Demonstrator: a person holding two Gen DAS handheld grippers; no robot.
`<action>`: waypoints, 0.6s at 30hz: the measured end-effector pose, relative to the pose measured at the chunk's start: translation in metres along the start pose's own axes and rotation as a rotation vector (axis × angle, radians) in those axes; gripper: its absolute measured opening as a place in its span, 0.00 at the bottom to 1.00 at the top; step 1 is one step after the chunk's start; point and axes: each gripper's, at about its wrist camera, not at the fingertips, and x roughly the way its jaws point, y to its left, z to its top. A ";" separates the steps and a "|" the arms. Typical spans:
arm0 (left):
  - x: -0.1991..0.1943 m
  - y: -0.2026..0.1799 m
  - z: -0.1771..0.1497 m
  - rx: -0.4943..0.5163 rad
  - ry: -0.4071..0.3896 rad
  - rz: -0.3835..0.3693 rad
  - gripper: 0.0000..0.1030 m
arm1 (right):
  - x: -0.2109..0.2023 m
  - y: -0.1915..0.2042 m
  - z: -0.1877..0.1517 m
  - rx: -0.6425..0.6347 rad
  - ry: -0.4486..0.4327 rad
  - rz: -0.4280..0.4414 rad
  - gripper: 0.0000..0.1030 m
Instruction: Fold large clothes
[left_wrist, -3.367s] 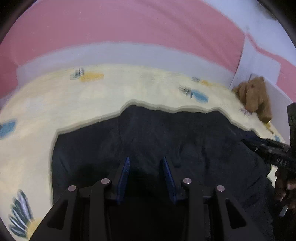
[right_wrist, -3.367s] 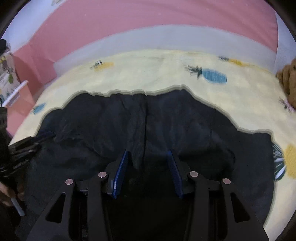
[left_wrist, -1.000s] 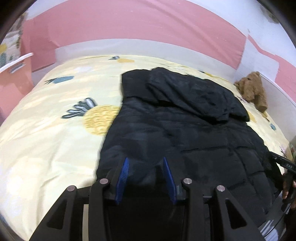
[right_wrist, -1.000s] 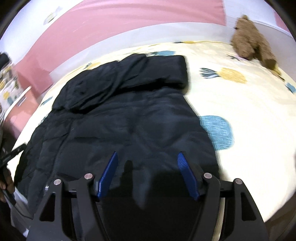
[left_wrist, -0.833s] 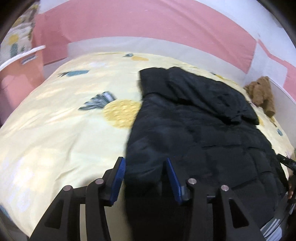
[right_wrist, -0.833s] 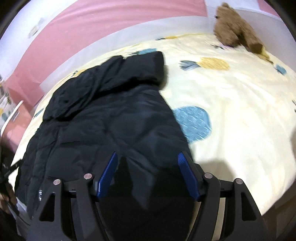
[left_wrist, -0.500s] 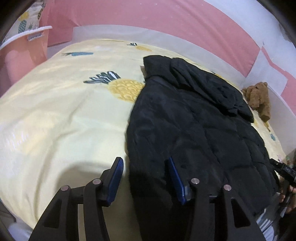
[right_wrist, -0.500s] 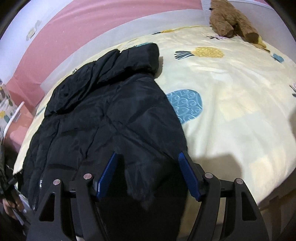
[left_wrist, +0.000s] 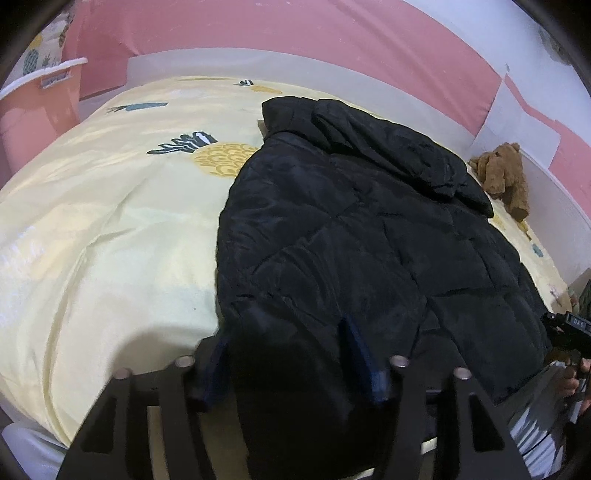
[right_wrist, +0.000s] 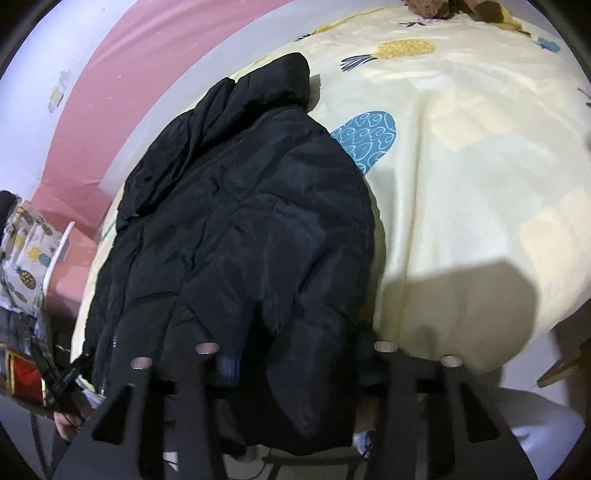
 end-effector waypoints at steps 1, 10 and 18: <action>0.000 -0.001 0.000 -0.003 -0.002 -0.005 0.42 | -0.003 0.001 0.001 0.005 -0.004 0.012 0.23; -0.058 -0.006 0.033 -0.041 -0.145 -0.078 0.15 | -0.071 0.047 0.018 -0.099 -0.168 0.118 0.12; -0.136 0.000 0.032 -0.088 -0.274 -0.126 0.15 | -0.123 0.060 0.006 -0.141 -0.287 0.213 0.12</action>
